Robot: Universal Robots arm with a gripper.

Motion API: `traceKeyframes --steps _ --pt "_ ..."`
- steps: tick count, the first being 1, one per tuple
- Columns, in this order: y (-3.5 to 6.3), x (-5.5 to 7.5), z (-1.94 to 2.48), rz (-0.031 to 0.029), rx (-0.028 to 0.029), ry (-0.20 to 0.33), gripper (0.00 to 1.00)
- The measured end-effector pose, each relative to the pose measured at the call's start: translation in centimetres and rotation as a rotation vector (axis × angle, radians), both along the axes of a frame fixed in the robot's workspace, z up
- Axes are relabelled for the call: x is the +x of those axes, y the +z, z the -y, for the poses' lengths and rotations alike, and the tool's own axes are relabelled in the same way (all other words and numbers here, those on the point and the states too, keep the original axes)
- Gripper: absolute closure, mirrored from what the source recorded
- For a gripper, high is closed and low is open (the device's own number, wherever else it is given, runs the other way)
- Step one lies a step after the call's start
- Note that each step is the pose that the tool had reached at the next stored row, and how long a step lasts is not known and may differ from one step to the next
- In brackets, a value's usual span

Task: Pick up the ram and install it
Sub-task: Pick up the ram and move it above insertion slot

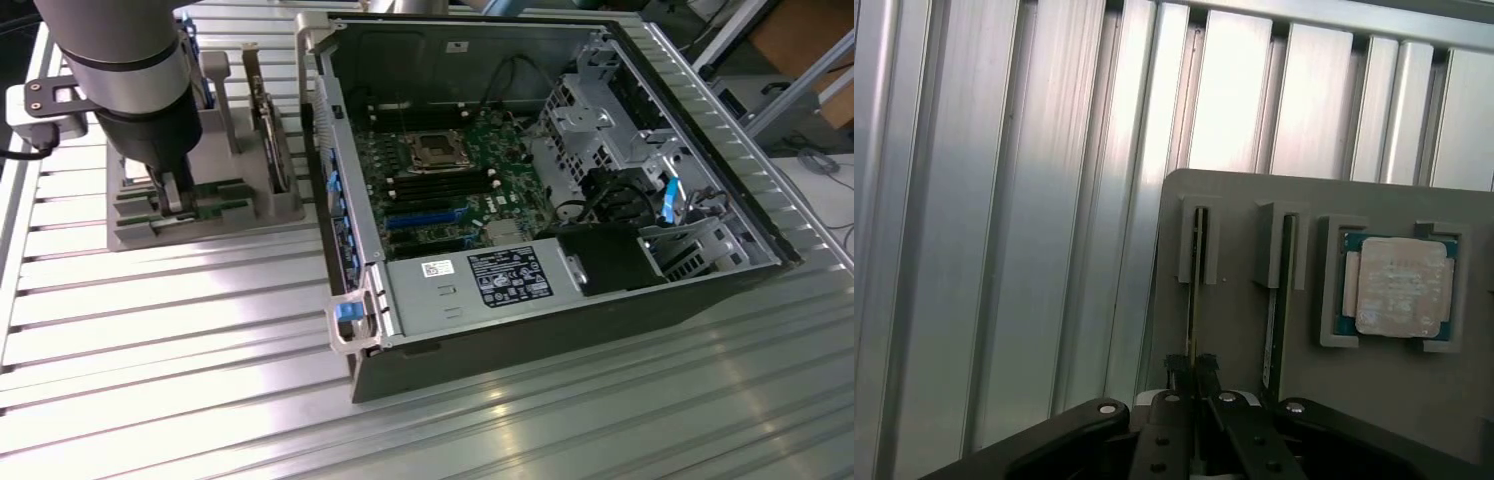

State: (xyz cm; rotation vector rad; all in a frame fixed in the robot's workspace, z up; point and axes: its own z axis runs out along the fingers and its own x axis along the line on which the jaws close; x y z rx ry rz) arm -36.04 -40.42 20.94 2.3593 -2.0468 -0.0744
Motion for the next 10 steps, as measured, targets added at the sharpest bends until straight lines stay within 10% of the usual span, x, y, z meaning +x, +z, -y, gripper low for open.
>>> traceKeyframes --steps 10 --pt "0.23 0.00 0.00 -0.0001 -0.0001 0.000 0.87"
